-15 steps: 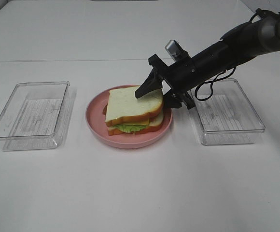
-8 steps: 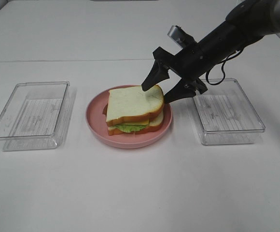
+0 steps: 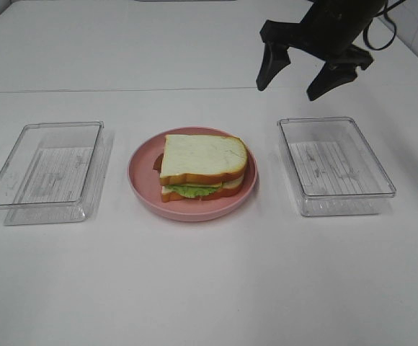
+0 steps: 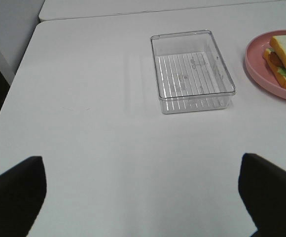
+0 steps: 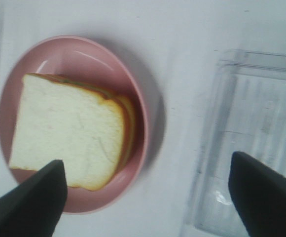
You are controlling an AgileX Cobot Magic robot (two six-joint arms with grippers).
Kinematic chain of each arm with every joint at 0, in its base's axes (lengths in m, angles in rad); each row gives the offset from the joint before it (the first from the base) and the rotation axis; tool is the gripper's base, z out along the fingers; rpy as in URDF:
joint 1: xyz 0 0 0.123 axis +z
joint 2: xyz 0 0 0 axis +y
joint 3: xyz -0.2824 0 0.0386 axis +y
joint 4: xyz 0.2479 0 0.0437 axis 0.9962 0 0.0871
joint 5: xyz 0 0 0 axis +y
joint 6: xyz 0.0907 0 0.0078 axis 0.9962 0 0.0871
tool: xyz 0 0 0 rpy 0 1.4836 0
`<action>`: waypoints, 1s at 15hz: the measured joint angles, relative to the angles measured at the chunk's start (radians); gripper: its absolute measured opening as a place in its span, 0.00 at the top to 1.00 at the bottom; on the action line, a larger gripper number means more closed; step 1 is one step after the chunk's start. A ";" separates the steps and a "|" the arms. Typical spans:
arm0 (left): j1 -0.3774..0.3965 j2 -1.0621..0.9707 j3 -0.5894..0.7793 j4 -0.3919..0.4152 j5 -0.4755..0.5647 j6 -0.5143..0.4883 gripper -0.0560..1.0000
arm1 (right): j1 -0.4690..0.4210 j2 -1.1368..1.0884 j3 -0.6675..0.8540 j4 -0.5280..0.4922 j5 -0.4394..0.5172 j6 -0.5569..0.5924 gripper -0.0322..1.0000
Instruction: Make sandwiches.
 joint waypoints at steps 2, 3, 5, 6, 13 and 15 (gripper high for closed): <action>0.000 0.000 0.000 0.000 0.000 0.000 0.02 | -0.009 -0.008 -0.050 -0.135 0.076 0.036 0.12; 0.000 0.000 0.000 0.000 0.000 0.000 0.02 | -0.026 -0.008 -0.073 -0.171 0.113 0.042 0.12; 0.000 0.000 0.000 0.000 0.000 0.000 0.02 | -0.109 -0.008 -0.096 -0.203 0.140 0.043 0.12; 0.000 0.000 0.000 -0.001 0.000 0.000 0.02 | -0.159 -0.008 -0.097 -0.219 0.150 0.043 0.12; 0.000 0.000 0.000 -0.003 0.000 0.000 0.02 | -0.263 -0.242 0.172 -0.274 0.153 0.030 0.12; 0.000 0.000 0.000 -0.003 0.000 0.000 0.02 | -0.215 -0.504 0.443 -0.299 0.135 0.013 0.12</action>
